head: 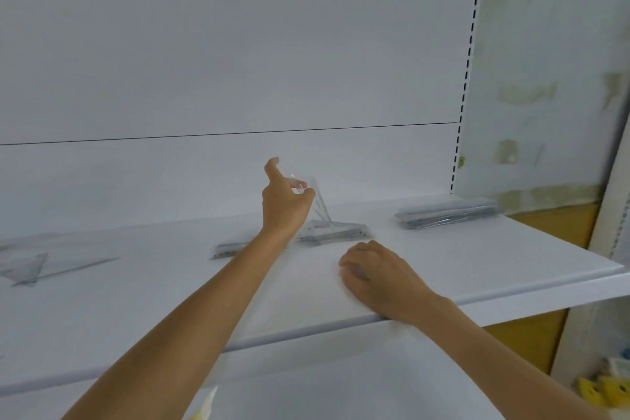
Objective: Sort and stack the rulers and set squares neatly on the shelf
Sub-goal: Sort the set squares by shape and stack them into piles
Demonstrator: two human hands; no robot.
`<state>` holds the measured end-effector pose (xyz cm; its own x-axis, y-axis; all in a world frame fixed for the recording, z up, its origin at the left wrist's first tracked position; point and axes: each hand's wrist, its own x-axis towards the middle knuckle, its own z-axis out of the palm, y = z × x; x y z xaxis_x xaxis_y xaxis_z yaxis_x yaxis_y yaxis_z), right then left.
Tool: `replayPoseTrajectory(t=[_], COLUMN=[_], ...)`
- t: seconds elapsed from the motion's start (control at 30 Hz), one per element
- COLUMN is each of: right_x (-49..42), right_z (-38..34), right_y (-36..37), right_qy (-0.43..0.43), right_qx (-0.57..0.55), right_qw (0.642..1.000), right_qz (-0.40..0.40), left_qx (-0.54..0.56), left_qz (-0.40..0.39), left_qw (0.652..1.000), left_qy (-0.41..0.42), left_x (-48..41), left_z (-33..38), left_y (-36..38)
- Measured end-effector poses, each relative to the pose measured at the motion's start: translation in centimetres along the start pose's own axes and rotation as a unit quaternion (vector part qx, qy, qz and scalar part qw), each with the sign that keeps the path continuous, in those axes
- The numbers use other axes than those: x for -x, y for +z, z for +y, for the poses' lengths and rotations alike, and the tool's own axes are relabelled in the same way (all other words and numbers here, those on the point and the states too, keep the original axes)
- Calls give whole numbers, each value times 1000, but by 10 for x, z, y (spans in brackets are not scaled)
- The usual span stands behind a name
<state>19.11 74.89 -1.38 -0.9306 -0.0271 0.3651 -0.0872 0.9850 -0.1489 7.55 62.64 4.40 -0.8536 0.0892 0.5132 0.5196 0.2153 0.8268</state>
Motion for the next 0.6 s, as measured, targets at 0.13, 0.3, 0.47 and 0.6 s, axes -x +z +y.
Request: replayPoseTrajectory(t=[0.13,0.3,0.47,0.6], right_x=[0,0,1,1], right_z=[2,4,3,3], right_y=[1,3,3,3], right_qy=[3,1,-5,1], right_qx=[-14,-34,-34,-45], right_qw=[1000,999,999,998], right_qz=[13,31,35,35], left_qx=[-8,-78,-137,-144], left_qz=[-18,-94,-87,-95], left_qw=[1000,993,982,980], left_qy=[-10,6,92,102], left_x=[-1,-1,-3,-6], left_z=[-5,-14,-17,-14], left_y=[3,11,13,19])
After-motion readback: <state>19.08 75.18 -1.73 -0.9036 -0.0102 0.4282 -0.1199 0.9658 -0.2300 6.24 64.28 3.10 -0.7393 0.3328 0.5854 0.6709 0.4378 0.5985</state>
